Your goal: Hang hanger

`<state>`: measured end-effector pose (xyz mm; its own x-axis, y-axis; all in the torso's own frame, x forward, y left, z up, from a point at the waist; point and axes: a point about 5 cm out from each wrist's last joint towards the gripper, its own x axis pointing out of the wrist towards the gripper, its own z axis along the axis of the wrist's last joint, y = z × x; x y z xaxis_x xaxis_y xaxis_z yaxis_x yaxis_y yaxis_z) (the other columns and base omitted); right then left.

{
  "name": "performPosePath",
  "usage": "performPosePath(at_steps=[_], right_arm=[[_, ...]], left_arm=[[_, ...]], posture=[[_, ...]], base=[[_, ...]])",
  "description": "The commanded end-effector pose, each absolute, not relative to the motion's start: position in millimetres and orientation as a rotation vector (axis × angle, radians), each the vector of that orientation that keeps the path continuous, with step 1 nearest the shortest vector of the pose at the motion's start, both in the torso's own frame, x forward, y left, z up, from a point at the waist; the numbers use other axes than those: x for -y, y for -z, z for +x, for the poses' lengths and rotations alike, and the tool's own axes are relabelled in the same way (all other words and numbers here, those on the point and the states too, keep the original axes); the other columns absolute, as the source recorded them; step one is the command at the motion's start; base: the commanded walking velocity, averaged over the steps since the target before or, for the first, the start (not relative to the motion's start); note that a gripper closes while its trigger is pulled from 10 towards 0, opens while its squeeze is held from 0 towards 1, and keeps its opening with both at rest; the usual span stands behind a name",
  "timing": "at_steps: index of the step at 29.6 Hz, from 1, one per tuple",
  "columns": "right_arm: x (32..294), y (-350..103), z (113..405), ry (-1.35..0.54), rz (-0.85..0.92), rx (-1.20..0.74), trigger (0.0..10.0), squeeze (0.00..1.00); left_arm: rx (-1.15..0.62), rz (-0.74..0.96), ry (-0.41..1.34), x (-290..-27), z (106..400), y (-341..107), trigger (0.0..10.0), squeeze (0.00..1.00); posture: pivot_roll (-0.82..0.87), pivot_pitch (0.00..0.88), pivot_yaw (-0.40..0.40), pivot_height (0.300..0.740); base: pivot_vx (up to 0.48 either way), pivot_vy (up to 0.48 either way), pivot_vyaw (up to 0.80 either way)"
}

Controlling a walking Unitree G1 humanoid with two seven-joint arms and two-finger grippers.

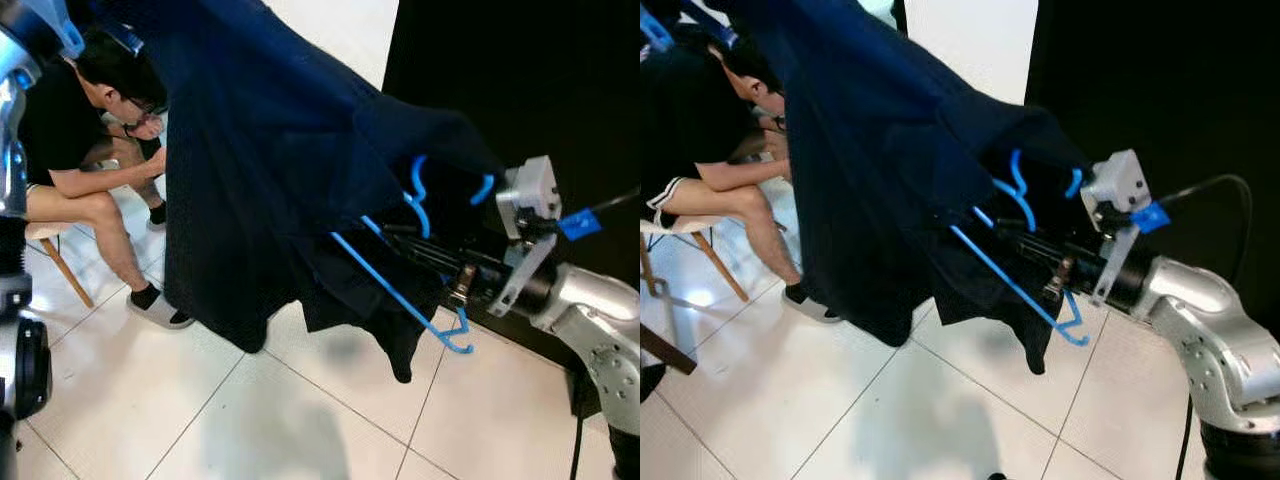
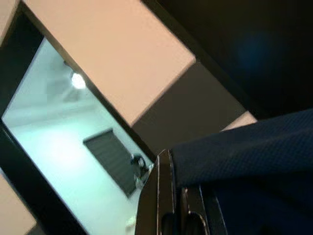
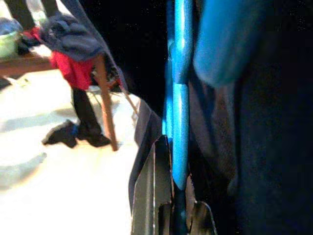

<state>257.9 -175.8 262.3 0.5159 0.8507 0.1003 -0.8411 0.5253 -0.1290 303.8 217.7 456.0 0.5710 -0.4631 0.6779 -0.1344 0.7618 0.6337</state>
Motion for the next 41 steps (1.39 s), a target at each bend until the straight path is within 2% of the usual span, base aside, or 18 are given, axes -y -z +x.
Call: performPosePath(at_steps=[1, 10, 17, 25, 28, 32, 41], right_arm=[[177.5, -273.1, 249.1, -1.053, -0.045, 0.243, 10.0, 0.00], [172.1, -251.8, 238.0, -1.122, -0.048, 0.157, 10.0, 0.00], [173.4, -264.5, 235.6, -1.127, -0.004, 0.256, 10.0, 0.00], [171.2, -283.3, 245.5, -1.078, 0.092, 0.421, 10.0, 0.00], [159.6, -289.2, 245.6, -1.116, 0.190, 0.492, 10.0, 0.00], [149.5, -286.0, 247.7, -1.126, 0.203, 0.483, 10.0, 0.00], [126.3, -263.1, 259.6, -1.087, 0.213, 0.392, 10.0, 0.00]], left_arm=[[1.003, 0.679, 0.227, -218.9, 296.7, -466.7, 0.0, 0.00], [1.003, 0.613, 0.229, -226.1, 300.5, -474.1, 0.0, 0.00], [0.985, 0.604, 0.257, -223.7, 305.4, -470.3, 0.0, 0.00], [0.984, 0.556, 0.418, -204.7, 305.1, -462.3, 0.0, 0.00], [0.977, 0.523, 0.483, -199.3, 306.0, -459.8, 0.0, 0.00], [0.980, 0.516, 0.488, -198.8, 306.2, -460.9, 0.0, 0.00], [1.054, 0.494, 0.400, -210.5, 299.2, -487.8, 0.0, 0.00]], posture=[[0.08, 0.104, 0.011, 0.740], [0.07, 0.103, 0.016, 0.740], [0.07, 0.101, 0.016, 0.740], [0.08, 0.098, 0.012, 0.740], [0.08, 0.096, 0.012, 0.740], [0.08, 0.094, 0.014, 0.740], [0.10, 0.090, 0.022, 0.740]], base=[[0.000, 0.000, 0.00], [0.000, 0.000, 0.00], [0.000, 0.000, 0.00], [0.000, 0.000, 0.00], [0.000, 0.000, 0.00], [0.000, 0.000, 0.00], [0.000, 0.000, 0.00]])
